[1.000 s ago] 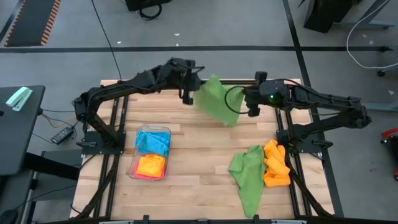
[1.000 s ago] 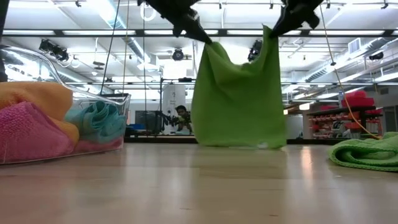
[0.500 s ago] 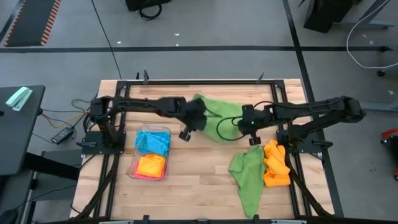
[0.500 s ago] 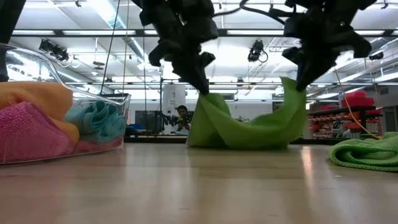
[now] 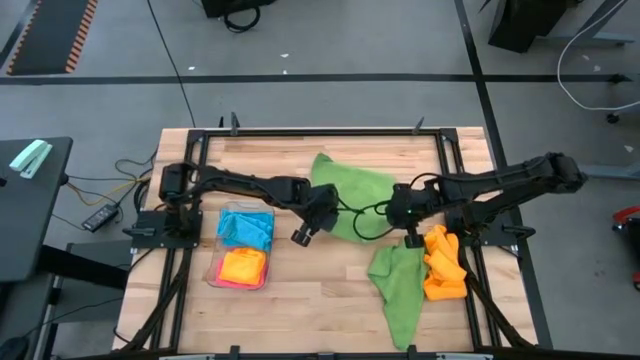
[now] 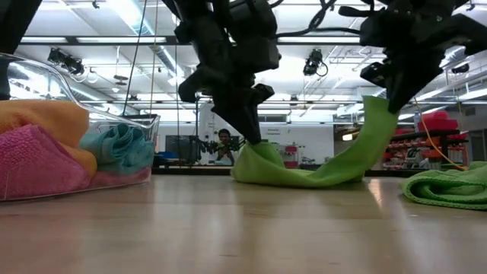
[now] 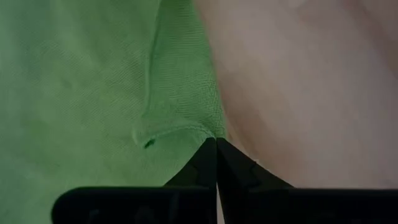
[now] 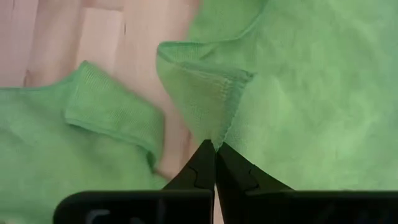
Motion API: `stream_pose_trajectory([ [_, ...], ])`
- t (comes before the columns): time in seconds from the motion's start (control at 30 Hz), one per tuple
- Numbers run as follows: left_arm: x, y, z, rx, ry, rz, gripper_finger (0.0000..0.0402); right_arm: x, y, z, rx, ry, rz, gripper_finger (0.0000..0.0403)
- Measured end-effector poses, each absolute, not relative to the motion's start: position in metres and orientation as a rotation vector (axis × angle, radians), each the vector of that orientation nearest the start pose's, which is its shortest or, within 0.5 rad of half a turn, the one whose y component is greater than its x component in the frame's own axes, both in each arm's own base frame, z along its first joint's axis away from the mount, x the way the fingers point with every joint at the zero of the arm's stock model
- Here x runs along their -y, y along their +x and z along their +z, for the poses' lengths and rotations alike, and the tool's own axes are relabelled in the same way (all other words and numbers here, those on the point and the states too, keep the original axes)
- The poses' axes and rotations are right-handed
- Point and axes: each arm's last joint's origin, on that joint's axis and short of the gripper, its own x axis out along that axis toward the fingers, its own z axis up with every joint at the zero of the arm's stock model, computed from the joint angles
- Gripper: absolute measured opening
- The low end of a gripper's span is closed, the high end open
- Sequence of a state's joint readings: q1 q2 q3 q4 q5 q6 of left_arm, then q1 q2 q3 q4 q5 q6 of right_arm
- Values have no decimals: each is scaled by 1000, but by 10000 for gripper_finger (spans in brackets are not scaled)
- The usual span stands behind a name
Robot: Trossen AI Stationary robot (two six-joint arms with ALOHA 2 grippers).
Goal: Fold microfiber towels
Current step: Fold the left green microfiber cloth
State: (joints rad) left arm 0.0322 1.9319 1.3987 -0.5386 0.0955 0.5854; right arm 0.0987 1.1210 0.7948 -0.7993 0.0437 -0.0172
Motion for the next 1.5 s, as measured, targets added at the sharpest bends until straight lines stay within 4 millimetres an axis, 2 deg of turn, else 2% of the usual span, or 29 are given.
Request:
stream_pose_trajectory([
  [0.13,-4,401,192,-1017,462,-380,22,-22,192,230,-1173,-54,39,14],
  [0.23,-1,401,192,-1023,440,-378,20,-23,188,229,-1217,-3,13,39],
  [0.5,7,393,188,-1078,331,-496,10,-32,183,229,-1311,342,164,108],
  [0.67,9,391,187,-1106,259,-476,47,-28,184,230,-1286,250,105,114],
  [0.9,9,392,187,-1115,210,-445,136,-20,186,230,-1256,55,17,102],
  [1.03,8,393,188,-1104,180,-422,170,-17,182,220,-1274,-50,-33,98],
  [1.1,8,393,187,-1109,183,-415,175,-16,180,215,-1294,-62,-29,96],
  [1.23,5,392,187,-1129,206,-374,172,-17,182,217,-1278,-60,-27,93],
  [1.37,-2,388,185,-1178,204,-373,152,-17,182,216,-1279,-53,-32,90],
  [1.5,-8,391,186,-1144,206,-356,122,-17,183,217,-1257,-38,-53,89],
])
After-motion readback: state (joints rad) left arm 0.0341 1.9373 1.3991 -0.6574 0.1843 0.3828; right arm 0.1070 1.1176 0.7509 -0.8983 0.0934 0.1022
